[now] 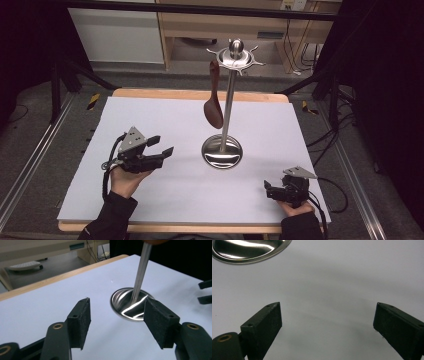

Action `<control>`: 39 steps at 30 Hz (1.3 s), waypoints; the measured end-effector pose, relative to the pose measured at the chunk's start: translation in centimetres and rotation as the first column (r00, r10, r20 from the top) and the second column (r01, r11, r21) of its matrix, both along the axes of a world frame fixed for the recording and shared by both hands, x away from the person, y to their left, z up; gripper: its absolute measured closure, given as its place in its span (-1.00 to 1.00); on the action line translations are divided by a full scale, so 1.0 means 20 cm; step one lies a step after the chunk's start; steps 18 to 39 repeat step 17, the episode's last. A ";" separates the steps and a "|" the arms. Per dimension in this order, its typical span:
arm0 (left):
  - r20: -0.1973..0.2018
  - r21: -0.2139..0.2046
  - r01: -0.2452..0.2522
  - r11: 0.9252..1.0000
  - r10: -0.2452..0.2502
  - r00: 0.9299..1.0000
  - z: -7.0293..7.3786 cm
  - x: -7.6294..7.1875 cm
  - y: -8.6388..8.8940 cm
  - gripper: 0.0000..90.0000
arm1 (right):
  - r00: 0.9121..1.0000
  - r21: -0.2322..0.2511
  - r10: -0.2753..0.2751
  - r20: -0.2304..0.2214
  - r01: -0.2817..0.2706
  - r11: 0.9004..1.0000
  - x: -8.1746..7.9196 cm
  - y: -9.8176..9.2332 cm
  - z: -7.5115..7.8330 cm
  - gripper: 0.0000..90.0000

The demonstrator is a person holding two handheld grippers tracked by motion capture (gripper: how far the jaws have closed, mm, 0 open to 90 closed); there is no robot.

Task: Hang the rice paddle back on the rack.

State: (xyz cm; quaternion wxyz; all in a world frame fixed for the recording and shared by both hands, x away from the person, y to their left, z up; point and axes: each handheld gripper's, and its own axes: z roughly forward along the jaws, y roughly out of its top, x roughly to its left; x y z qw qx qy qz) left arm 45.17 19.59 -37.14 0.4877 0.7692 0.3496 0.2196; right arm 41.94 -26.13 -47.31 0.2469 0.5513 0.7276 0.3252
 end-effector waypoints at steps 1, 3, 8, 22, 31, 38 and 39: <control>-0.004 0.004 -0.007 1.000 0.007 1.000 -0.02 0.00 0.02 -0.19 | 1.000 0.000 0.000 -0.001 0.000 1.000 0.00 0.00 0.00 -0.81; -0.015 0.009 -0.021 1.000 0.021 1.000 -0.05 -0.02 0.05 -0.20 | 1.000 0.002 -0.004 -0.001 0.004 1.000 0.00 0.00 0.00 -0.81; -0.047 0.012 -0.059 0.998 0.060 0.997 -0.14 -0.04 0.13 -0.24 | 1.000 -0.005 -0.010 -0.003 0.010 1.000 0.00 -0.01 0.00 -0.81; -0.098 0.006 -0.157 0.988 0.156 0.983 -0.32 -0.08 0.28 -0.27 | 1.000 -0.025 -0.016 -0.006 0.015 1.000 0.00 -0.01 -0.01 -0.82; -0.098 0.006 -0.157 0.988 0.156 0.983 -0.32 -0.08 0.28 -0.27 | 1.000 -0.025 -0.016 -0.006 0.015 1.000 0.00 -0.01 -0.01 -0.82; -0.098 0.006 -0.157 0.988 0.156 0.983 -0.32 -0.08 0.28 -0.27 | 1.000 -0.025 -0.016 -0.006 0.015 1.000 0.00 -0.01 -0.01 -0.82; -0.098 0.006 -0.157 0.988 0.156 0.983 -0.32 -0.08 0.28 -0.27 | 1.000 -0.025 -0.016 -0.006 0.015 1.000 0.00 -0.01 -0.01 -0.82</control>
